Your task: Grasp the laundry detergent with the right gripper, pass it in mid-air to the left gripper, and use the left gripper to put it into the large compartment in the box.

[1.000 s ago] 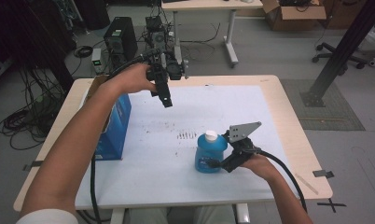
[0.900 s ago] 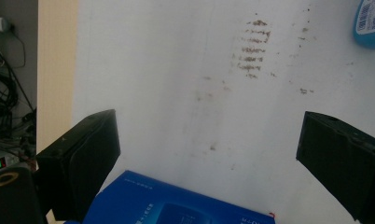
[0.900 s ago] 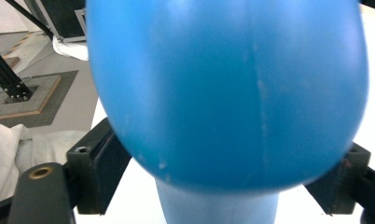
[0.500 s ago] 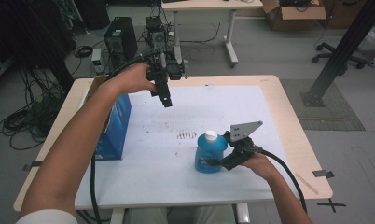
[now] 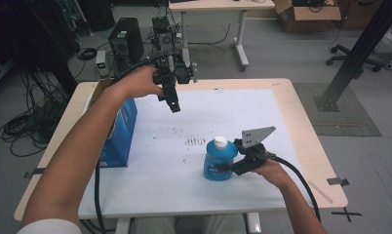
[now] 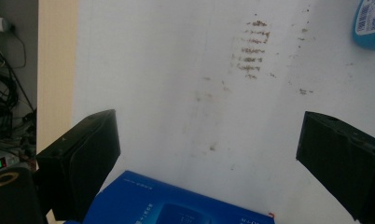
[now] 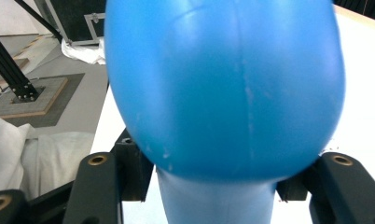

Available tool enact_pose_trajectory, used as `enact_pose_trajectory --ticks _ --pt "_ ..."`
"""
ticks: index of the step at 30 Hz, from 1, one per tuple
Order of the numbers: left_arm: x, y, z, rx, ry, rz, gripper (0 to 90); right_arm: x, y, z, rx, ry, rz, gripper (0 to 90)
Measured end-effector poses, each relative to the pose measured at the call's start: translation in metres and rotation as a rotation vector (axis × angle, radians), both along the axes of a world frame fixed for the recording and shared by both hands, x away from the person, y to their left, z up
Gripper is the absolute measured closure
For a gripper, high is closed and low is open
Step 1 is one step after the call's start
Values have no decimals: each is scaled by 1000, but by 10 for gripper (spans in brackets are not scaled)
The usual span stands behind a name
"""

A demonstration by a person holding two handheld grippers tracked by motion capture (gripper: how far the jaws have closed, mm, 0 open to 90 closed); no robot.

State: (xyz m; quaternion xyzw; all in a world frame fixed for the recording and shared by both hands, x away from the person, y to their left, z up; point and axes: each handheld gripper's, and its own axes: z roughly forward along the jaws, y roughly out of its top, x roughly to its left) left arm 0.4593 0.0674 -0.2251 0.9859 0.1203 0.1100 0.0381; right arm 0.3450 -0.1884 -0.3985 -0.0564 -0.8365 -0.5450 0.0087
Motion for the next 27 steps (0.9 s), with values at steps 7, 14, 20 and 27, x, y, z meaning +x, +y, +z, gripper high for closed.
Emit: enact_pose_trajectory --ticks 7,14,20,27 --pt "-3 1 0 -5 10 4 65 1 -1 -2 18 0 1 422" --pt "-10 2 7 -27 7 2 67 1 -2 0 30 18 0 428" --pt "-15 4 19 -59 -6 4 68 1 -11 13 77 13 -35 430" --pt "-26 2 35 -96 -14 -16 69 0 -20 38 68 2 -53 430"
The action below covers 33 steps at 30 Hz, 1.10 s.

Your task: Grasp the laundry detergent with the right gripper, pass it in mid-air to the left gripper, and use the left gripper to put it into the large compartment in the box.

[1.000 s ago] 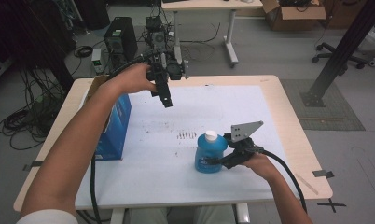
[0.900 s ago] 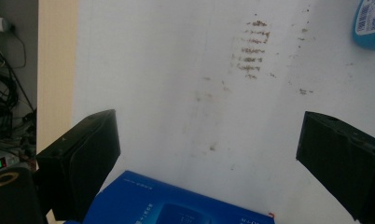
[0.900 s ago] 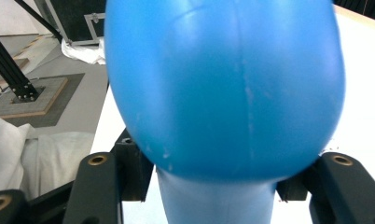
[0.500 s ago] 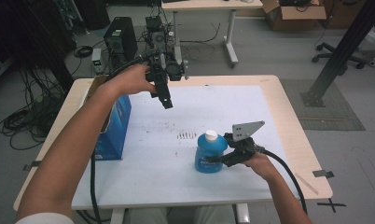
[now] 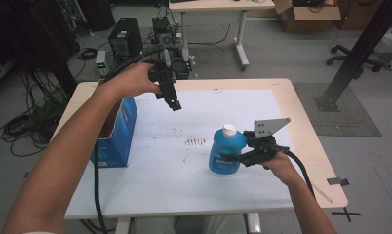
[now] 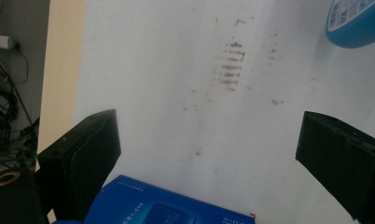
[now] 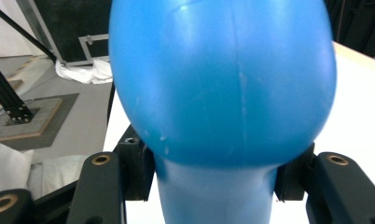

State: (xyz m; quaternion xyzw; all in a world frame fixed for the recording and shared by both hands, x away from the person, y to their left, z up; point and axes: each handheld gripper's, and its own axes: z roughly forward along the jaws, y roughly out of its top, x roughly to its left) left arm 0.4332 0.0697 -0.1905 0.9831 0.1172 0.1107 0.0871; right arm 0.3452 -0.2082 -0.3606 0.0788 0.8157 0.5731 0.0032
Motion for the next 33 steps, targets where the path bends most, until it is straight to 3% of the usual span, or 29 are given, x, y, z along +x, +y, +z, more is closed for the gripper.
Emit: enact_pose_trajectory --ticks 9,10,19,26,33 --pt "-16 -1 18 -9 -18 -24 69 -2 -4 35 -2 -23 -30 428" --pt "-21 -1 24 -19 -21 -34 69 -4 -1 44 -16 -31 -26 428" --pt "-36 9 42 -44 -24 -37 70 -9 23 86 -43 -73 32 429" --pt "-46 19 56 -71 -3 -44 69 -10 37 102 -49 -77 57 429" --pt "-60 22 66 -63 0 -66 69 -5 47 104 -69 -60 71 429"
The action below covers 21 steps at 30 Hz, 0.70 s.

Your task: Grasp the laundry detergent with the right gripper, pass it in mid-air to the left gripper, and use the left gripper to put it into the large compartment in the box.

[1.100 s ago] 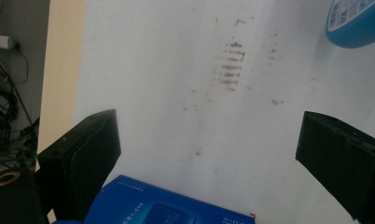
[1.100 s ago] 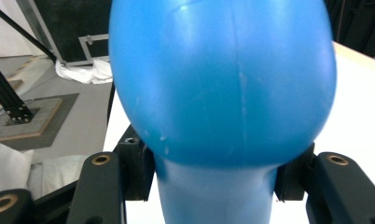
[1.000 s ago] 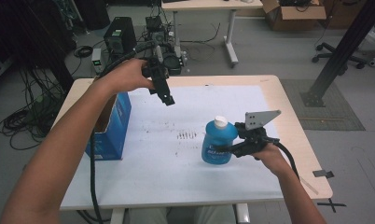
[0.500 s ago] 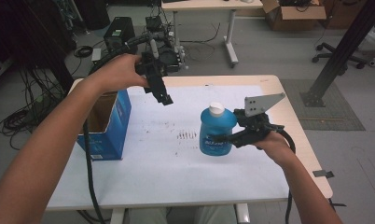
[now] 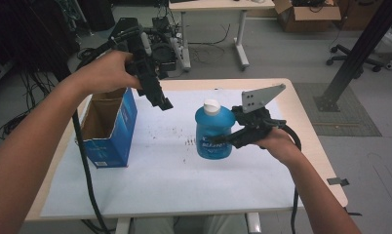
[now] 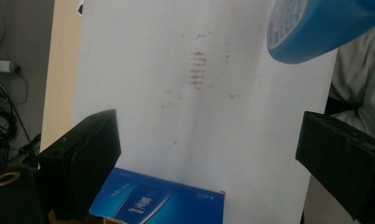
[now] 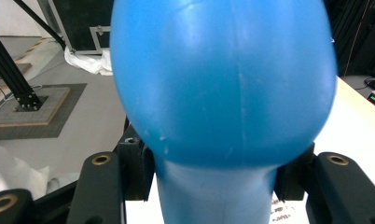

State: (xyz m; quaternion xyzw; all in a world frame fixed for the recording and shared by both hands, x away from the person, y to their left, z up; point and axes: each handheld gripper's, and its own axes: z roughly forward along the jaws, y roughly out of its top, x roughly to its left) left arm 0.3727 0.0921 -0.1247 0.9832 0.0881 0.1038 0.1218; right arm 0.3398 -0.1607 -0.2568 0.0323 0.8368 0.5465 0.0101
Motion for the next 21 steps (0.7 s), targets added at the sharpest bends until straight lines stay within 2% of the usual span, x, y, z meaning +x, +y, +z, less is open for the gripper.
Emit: enact_pose_trajectory --ticks 8,9,21 --pt "-14 -2 9 4 8 -32 67 9 10 -8 -18 24 -1 429" --pt "-18 -4 11 7 14 -48 67 10 14 -11 -24 32 1 430" --pt "-35 -18 13 10 36 -117 66 15 32 -23 -45 39 14 431"
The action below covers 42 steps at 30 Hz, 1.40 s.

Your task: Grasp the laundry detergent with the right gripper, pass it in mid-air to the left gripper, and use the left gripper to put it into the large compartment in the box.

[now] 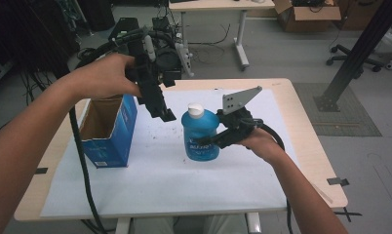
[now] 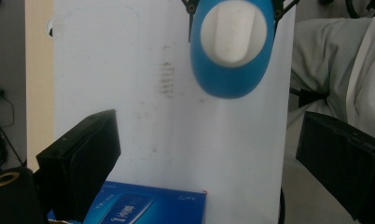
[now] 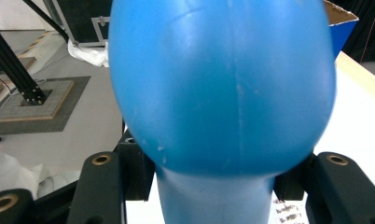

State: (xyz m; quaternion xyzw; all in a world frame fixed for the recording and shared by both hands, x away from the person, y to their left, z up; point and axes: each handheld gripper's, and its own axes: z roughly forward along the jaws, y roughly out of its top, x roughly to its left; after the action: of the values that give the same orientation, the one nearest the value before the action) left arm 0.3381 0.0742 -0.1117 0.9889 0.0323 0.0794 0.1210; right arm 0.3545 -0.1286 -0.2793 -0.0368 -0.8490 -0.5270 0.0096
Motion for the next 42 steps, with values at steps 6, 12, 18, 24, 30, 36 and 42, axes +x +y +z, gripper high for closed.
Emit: enact_pose_trajectory --ticks 6,12,18,24,30,36,42 --pt "-4 -6 0 3 8 -20 66 1 6 -4 -3 -1 10 431" --pt "-5 -11 -5 11 16 -35 65 2 11 -4 -12 -10 11 432" --pt "-3 -19 -15 33 21 -45 66 2 17 -5 -8 -11 17 433" --pt "-3 -23 -24 51 23 -47 66 2 20 -6 -8 -13 24 433" --pt "-1 -28 -36 68 30 -48 67 0 22 -6 -7 -14 29 433" --pt "0 -31 -43 72 30 -45 70 -1 23 -6 -10 -15 30 433" --pt "2 -34 -51 76 39 -48 72 -1 24 -7 -11 -12 33 433"
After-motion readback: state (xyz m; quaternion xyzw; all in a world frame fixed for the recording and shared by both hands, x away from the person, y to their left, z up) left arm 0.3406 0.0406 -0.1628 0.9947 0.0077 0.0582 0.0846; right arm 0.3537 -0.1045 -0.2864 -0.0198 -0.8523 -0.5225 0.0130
